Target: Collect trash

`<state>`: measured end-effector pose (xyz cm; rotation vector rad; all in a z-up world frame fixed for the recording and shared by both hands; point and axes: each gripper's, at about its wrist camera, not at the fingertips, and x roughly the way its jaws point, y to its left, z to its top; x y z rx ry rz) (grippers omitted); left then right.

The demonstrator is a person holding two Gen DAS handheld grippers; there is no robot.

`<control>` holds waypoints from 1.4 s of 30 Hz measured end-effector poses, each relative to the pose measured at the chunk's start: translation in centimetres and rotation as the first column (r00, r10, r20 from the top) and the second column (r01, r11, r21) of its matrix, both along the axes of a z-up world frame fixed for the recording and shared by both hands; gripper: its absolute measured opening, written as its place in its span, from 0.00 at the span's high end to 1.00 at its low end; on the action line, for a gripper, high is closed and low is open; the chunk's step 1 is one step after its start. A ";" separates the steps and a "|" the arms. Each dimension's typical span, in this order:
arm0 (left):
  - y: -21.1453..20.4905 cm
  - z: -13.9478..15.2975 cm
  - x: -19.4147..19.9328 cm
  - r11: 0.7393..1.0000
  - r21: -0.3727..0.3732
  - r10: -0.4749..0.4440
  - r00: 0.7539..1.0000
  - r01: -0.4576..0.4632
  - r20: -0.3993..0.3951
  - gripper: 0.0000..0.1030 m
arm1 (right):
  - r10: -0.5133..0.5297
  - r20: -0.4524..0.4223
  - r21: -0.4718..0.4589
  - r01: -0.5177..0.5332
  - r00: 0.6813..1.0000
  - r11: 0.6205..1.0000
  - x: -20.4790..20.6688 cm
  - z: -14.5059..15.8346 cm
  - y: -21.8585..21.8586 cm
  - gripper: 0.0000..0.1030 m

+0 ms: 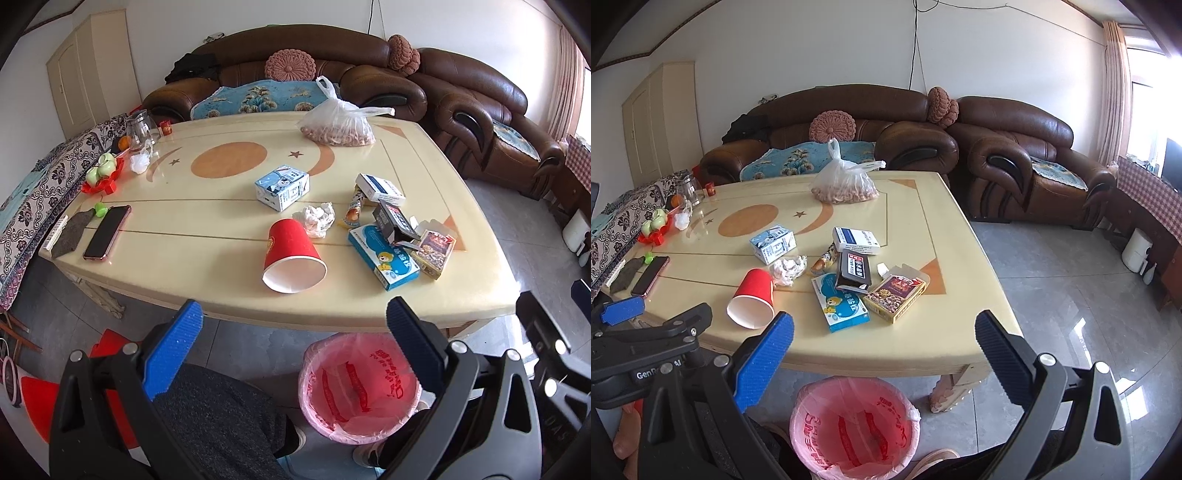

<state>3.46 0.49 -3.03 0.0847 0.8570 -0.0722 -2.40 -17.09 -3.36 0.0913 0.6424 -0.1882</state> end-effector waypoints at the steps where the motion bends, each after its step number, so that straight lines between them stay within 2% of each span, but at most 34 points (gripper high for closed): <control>1: 0.1 -0.2 0.2 1.000 -0.002 -0.003 1.000 0.003 -0.004 0.05 | 0.004 -0.003 0.010 -0.004 1.000 1.000 0.2 -0.1 -0.3 0.07; 7: 0.6 -1.3 1.7 1.000 0.018 0.006 1.000 -0.005 -0.027 0.05 | 0.016 -0.020 0.048 -0.015 1.000 0.999 1.7 -1.4 -2.3 0.07; 11: 0.8 -2.5 3.2 1.000 -0.004 0.000 0.997 0.000 -0.073 0.05 | 0.043 -0.036 0.093 -0.039 0.998 0.995 3.1 -2.4 -3.6 0.07; 15: 1.0 -3.7 4.4 1.000 0.000 0.004 0.995 -0.004 -0.095 0.05 | 0.059 -0.057 0.094 -0.054 0.997 0.994 4.8 -3.4 -4.3 0.07; 19: 0.8 -4.7 5.6 1.000 0.010 0.002 0.993 -0.001 -0.118 0.05 | 0.094 -0.067 0.106 -0.087 0.993 0.991 6.4 -4.2 -4.0 0.07; 25: 0.8 -6.4 8.4 1.000 -0.004 0.023 0.983 -0.024 -0.182 0.05 | 0.186 -0.089 0.195 -0.166 0.979 0.967 9.7 -5.4 -3.8 0.07; 33: 0.9 -7.6 11.8 0.998 -0.001 0.058 0.975 -0.060 -0.214 0.05 | 0.236 -0.113 0.204 -0.210 0.965 0.956 14.2 -5.9 -3.8 0.07; 42: 1.1 -9.1 14.8 0.995 0.013 0.100 0.960 -0.101 -0.261 0.05 | 0.279 -0.148 0.257 -0.236 0.949 0.937 19.0 -7.7 -3.8 0.07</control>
